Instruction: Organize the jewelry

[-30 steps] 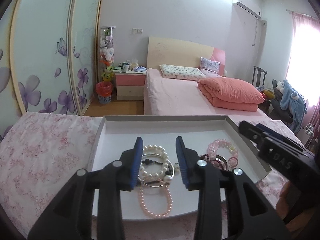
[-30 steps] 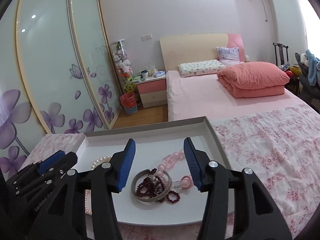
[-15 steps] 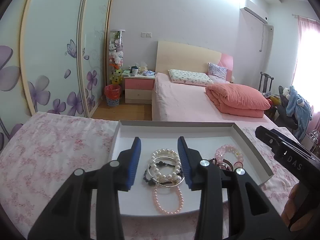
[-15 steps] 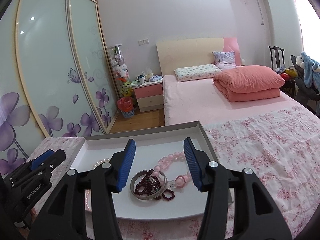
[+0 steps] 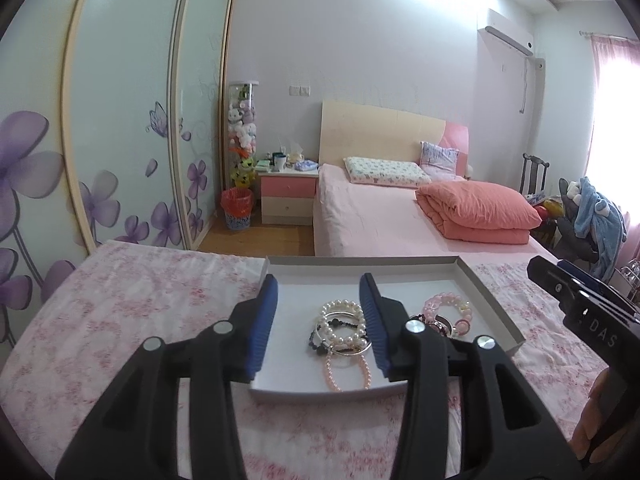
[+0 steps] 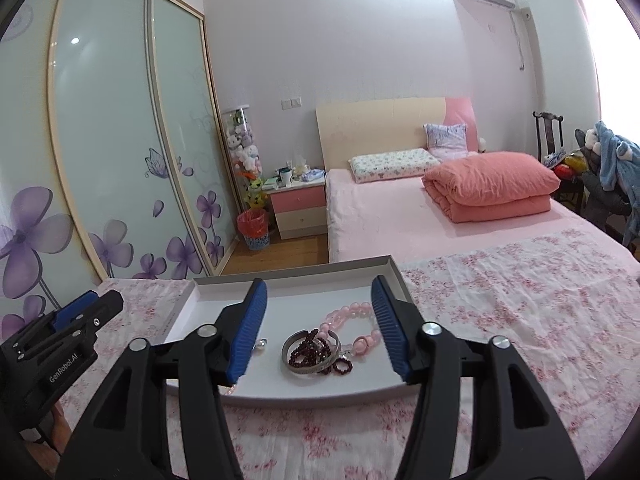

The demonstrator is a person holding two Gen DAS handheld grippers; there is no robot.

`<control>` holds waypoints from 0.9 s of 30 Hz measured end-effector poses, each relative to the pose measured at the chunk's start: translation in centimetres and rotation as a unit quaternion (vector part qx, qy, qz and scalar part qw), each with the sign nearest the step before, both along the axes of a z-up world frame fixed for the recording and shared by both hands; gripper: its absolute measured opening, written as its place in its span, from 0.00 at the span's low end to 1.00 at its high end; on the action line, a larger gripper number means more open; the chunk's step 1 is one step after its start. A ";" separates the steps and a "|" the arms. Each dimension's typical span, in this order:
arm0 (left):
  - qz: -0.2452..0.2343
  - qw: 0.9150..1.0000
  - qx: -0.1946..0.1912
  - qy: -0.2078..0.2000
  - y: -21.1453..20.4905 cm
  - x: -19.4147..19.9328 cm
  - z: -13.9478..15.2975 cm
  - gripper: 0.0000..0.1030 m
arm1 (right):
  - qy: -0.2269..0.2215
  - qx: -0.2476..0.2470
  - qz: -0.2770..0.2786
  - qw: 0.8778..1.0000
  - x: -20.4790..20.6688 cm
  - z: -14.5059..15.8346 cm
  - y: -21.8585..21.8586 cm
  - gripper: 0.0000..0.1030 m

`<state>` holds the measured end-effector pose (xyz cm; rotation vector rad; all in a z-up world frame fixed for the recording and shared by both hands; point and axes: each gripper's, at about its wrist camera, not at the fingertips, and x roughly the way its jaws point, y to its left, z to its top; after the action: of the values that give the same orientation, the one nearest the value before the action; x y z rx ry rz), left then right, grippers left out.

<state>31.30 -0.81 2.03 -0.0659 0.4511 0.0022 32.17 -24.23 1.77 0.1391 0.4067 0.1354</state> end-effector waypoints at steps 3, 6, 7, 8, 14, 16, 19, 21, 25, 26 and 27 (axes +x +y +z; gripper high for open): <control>0.001 1.000 0.005 -0.010 0.2 -2.1 0.7 0.53 | -0.015 0.002 0.002 1.000 -2.2 0.5 -0.1 0.80; 0.003 1.000 0.010 -0.019 0.3 -4.5 1.1 0.64 | -0.028 -0.004 0.000 1.000 -4.2 0.7 -0.4 0.92; 0.003 1.000 0.011 -0.020 0.4 -5.1 1.1 0.66 | -0.030 -0.006 0.000 1.000 -4.8 0.7 -0.4 0.94; 0.003 1.000 0.011 -0.023 0.5 -6.0 1.1 0.69 | -0.031 -0.006 0.000 1.000 -5.3 0.6 -0.5 0.98; -0.001 1.000 0.009 -0.027 1.2 -10.0 0.4 0.88 | -0.016 0.008 0.007 1.000 -8.0 -0.3 -1.7 0.98; -0.003 0.999 0.012 -0.032 1.1 -11.1 0.2 0.92 | -0.013 0.005 0.006 1.000 -8.9 -0.6 -1.8 0.98; -0.001 0.998 0.023 -0.053 0.8 -13.2 0.1 0.96 | -0.021 -0.007 0.005 1.000 -10.6 -0.7 -1.7 0.98; -0.004 0.998 0.030 -0.063 0.2 -14.6 0.1 0.96 | -0.027 -0.016 0.002 1.000 -11.8 -0.8 -1.6 0.98; -0.013 0.997 0.029 -0.067 -0.1 -16.2 -0.2 0.96 | -0.037 -0.028 0.001 0.999 -14.0 -1.0 -1.2 0.98; -0.013 0.997 0.027 -0.067 -0.1 -16.5 -0.3 0.96 | -0.039 -0.031 -0.001 0.999 -14.5 -1.1 -1.1 0.98; -0.014 0.997 0.024 -0.068 -0.1 -16.9 -0.4 0.96 | -0.040 -0.034 -0.001 0.999 -14.8 -1.1 -1.0 0.98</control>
<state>14.44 -0.91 1.63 -0.0124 0.3155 -0.0182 17.34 -25.27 0.62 0.0680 0.3313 0.1238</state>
